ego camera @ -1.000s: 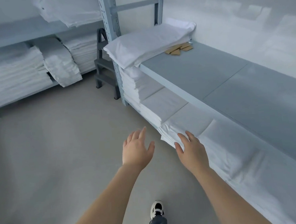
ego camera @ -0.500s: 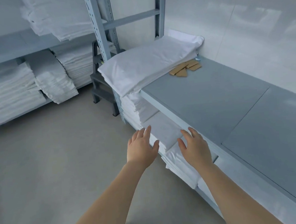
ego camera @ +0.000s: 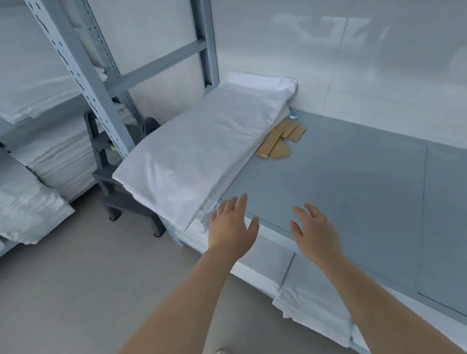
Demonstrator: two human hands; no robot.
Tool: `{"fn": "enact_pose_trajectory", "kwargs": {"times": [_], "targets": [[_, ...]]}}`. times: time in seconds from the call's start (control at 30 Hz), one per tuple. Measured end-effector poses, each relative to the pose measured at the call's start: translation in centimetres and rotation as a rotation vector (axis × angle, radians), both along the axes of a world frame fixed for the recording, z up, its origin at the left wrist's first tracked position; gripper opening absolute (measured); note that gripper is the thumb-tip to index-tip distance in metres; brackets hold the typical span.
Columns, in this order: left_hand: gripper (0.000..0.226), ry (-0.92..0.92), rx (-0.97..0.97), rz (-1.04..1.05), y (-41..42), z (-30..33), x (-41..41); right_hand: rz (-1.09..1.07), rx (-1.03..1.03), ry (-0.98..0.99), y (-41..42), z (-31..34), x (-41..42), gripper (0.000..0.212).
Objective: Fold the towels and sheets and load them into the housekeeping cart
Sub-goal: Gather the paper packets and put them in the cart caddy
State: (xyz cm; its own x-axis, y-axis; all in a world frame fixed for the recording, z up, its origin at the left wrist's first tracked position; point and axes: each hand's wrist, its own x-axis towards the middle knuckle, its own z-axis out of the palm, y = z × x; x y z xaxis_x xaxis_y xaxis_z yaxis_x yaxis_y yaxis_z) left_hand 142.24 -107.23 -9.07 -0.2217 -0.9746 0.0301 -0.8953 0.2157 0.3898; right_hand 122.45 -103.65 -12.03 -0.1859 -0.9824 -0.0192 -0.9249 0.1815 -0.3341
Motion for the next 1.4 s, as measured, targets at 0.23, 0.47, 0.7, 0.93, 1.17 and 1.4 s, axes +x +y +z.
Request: {"fn": "enact_pose_trajectory", "kwargs": {"times": [0.23,0.47,0.7,0.93,1.17,1.4], "targets": [[0.063,-0.014,-0.035,-0.183,-9.6,0.8,0.8,-0.155,0.035,-0.008,-7.7,0.8,1.9,0.046],[0.064,-0.035,0.031,-0.289,-15.4,-0.9,-2.1,-0.197,0.001,-0.081,-13.0,0.0,0.9,0.046],[0.065,0.024,-0.055,-0.338,-23.4,-5.9,-6.8,-0.097,-0.079,-0.08,-22.4,-4.6,-3.0,0.048],[0.052,0.075,-0.066,-0.399,-31.0,-10.6,-12.6,0.082,-0.045,0.002,-31.7,-8.9,-6.2,0.052],[0.054,-0.086,-0.05,-0.371,-32.6,-12.9,-13.9,0.137,0.032,0.08,-33.4,-10.5,-7.1,0.051],[0.051,-0.02,0.041,-0.344,-29.6,-11.8,-12.3,0.082,0.07,0.145,-30.3,-10.3,-6.3,0.05]]}}
